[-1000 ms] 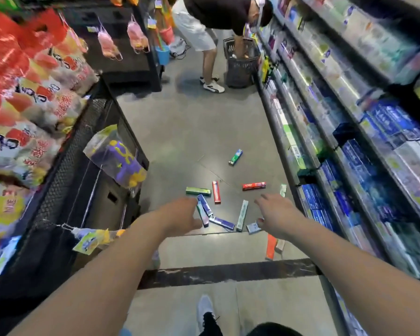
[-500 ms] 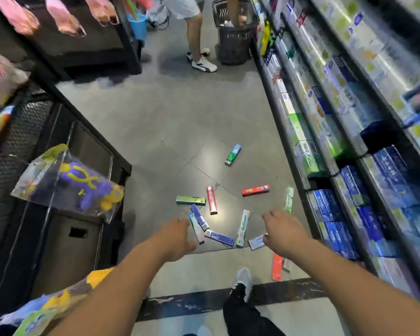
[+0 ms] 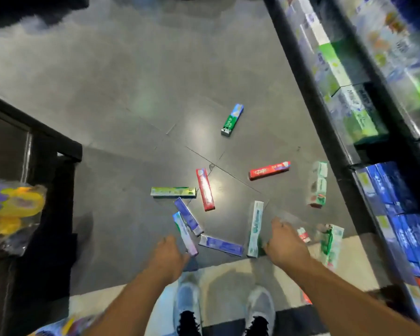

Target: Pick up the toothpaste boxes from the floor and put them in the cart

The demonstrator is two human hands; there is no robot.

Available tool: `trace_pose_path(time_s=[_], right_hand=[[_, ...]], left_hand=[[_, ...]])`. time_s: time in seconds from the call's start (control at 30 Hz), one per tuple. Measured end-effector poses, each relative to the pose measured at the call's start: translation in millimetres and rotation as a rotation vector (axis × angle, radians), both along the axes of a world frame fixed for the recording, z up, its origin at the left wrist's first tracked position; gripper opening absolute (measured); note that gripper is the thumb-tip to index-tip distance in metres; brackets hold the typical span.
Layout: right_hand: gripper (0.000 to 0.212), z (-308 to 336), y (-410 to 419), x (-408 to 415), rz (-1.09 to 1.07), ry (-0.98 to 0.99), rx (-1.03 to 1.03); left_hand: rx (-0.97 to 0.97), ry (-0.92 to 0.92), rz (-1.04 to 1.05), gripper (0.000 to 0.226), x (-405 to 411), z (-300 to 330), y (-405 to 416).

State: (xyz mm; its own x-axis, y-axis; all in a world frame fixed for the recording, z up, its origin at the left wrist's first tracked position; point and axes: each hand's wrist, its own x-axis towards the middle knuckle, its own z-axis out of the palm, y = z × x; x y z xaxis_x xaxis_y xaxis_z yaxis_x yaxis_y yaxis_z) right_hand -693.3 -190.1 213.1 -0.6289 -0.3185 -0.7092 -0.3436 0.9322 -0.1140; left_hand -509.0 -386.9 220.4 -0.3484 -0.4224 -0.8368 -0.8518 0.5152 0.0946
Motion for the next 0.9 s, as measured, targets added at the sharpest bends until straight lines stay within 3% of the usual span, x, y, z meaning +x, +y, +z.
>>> trace_pose_path(time_s=[0.27,0.4,0.47,0.53,0.63,0.7,0.9], right_hand=[[0.053,-212,-8,-10,-0.352,-0.066,-0.004],[0.085,-286,-20,-6,-0.418,-0.041,-0.014],[0.091,-310,-25,-2,-0.414,0.024,0.01],[0.086,-320,-28,-1,-0.436,0.103,0.02],[0.075,-325,-26,-1,-0.439,0.138,-0.023],[0.078,-321,-28,-6,-0.453,0.092,0.023],[0.098,-246,-41,-18,-0.33,0.063,0.101]], left_hand=[[-0.042,-0.105,-0.037,0.056,-21,-199,-49],[-0.02,-0.076,0.06,0.065,-26,-277,-52],[-0.056,-0.084,0.075,0.065,-34,-294,-47],[-0.143,-0.026,0.089,0.066,-40,-300,-41],[-0.136,0.12,0.364,0.08,-37,-316,-36],[-0.105,0.102,0.497,0.074,-35,-320,-44],[-0.143,0.087,0.349,0.05,-28,-246,-65]])
